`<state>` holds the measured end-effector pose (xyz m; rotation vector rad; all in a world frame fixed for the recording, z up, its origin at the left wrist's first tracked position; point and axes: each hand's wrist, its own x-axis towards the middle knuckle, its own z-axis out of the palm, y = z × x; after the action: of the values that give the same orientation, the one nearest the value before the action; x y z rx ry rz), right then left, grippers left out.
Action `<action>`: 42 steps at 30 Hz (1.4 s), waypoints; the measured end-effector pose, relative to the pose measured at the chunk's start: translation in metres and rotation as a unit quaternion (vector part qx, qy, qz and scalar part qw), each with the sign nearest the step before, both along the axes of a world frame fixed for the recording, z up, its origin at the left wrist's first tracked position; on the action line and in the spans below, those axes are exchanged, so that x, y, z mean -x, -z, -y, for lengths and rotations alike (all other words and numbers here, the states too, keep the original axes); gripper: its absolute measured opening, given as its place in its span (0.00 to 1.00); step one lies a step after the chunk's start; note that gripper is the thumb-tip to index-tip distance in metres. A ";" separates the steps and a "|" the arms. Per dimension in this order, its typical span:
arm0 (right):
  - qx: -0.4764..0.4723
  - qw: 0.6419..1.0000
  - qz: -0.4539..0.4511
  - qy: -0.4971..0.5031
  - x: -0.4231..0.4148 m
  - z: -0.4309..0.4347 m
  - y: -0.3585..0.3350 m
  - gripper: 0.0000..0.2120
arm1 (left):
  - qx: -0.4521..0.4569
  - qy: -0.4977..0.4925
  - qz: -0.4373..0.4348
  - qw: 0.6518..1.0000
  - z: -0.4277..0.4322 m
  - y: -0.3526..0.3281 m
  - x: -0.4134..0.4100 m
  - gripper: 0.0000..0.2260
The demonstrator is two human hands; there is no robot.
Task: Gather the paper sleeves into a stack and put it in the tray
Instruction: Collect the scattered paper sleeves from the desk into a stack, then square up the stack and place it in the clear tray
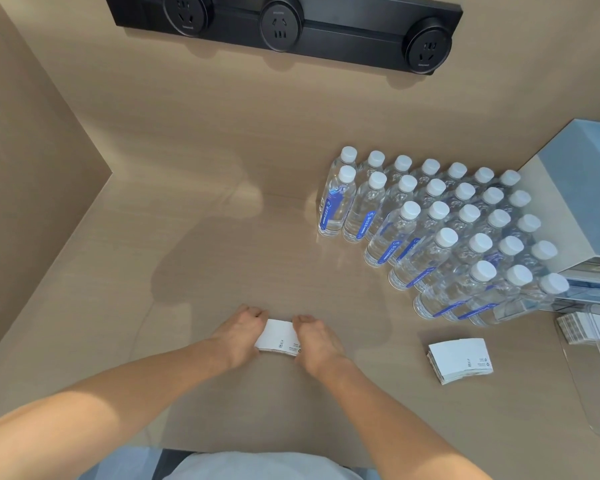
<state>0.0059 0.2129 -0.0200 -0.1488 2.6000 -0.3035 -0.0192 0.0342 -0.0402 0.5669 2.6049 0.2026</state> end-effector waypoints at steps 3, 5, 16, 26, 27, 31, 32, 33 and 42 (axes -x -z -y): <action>-0.008 1.000 -0.007 -0.008 0.000 0.001 0.000 0.17 | 0.002 0.014 -0.005 1.000 0.000 -0.001 0.000 0.17; -0.013 1.000 -0.013 -0.017 0.000 0.001 -0.001 0.15 | 0.005 0.022 0.004 1.000 0.000 -0.003 0.001 0.18; -0.021 1.000 0.015 -0.009 -0.014 -0.002 -0.018 0.14 | 0.034 0.048 0.002 0.998 -0.004 -0.018 -0.014 0.15; -0.011 0.999 -0.023 0.047 -0.094 0.012 -0.049 0.15 | 0.028 0.079 -0.029 0.996 0.012 -0.060 -0.083 0.17; -0.009 0.998 -0.025 0.051 -0.104 0.013 -0.052 0.15 | 0.020 0.078 -0.023 0.996 0.013 -0.065 -0.092 0.17; 0.010 0.997 -0.031 0.069 -0.135 0.008 -0.063 0.15 | -0.027 0.067 -0.020 0.997 0.013 -0.078 -0.118 0.17; 0.011 0.997 -0.036 0.071 -0.142 0.005 -0.066 0.15 | -0.034 0.069 -0.021 0.997 0.011 -0.082 -0.124 0.17; 0.009 0.997 -0.039 0.073 -0.148 0.003 -0.070 0.14 | -0.038 0.072 -0.020 0.996 0.009 -0.085 -0.130 0.16; -0.018 0.988 -0.029 0.151 -0.181 -0.058 -0.083 0.14 | -0.078 0.137 -0.045 0.986 -0.056 -0.090 -0.142 0.14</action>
<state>0.1868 0.2707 0.0626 0.2560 2.6818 -0.3641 0.1224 0.0900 0.0503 1.0024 2.5753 0.2982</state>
